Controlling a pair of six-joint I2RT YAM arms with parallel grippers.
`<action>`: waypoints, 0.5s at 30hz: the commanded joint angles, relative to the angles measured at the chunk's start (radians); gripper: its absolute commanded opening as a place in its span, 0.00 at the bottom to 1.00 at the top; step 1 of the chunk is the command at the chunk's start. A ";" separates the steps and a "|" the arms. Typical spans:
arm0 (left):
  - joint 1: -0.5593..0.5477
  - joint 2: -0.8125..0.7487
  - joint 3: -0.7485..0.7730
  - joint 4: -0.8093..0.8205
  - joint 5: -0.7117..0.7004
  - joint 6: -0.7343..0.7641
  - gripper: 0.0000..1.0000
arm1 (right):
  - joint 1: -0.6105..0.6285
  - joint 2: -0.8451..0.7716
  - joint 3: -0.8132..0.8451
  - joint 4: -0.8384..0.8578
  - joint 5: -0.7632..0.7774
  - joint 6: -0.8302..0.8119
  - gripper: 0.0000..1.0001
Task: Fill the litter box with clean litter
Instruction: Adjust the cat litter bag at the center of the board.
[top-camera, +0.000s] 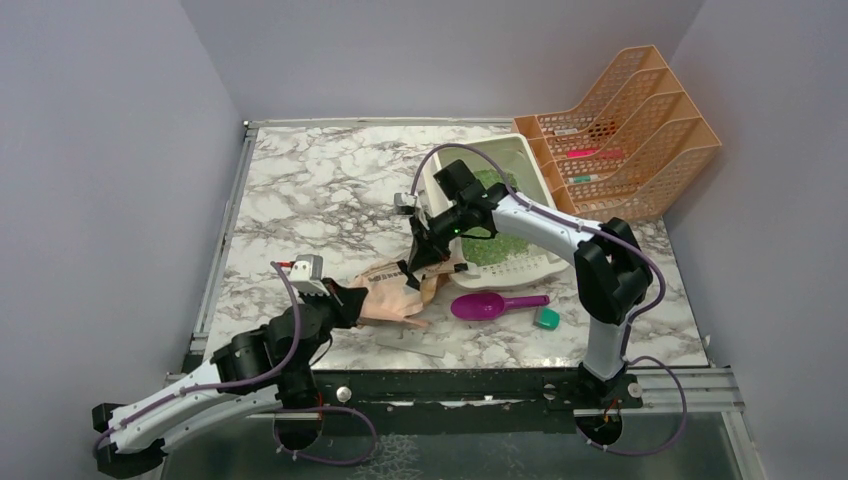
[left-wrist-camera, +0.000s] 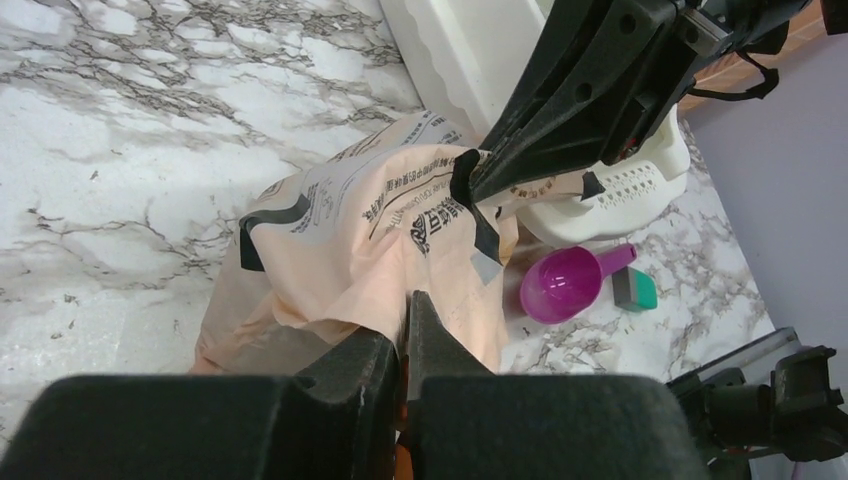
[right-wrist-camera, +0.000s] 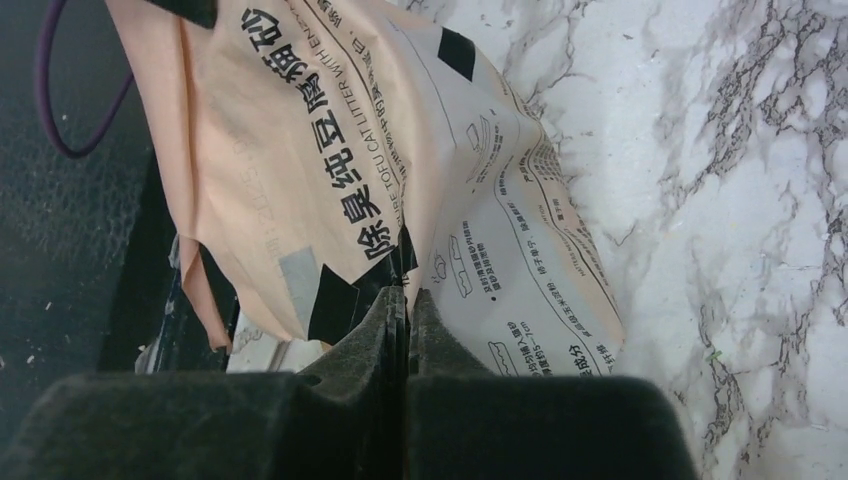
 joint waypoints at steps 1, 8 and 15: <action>0.000 0.014 0.027 -0.094 -0.018 -0.029 0.23 | 0.000 -0.018 0.022 0.015 0.016 0.027 0.01; 0.000 0.218 0.324 -0.300 -0.120 -0.084 0.60 | 0.000 -0.105 -0.082 0.236 0.099 0.141 0.01; 0.000 0.379 0.617 -0.368 -0.087 0.071 0.67 | 0.001 -0.132 -0.098 0.301 0.112 0.206 0.01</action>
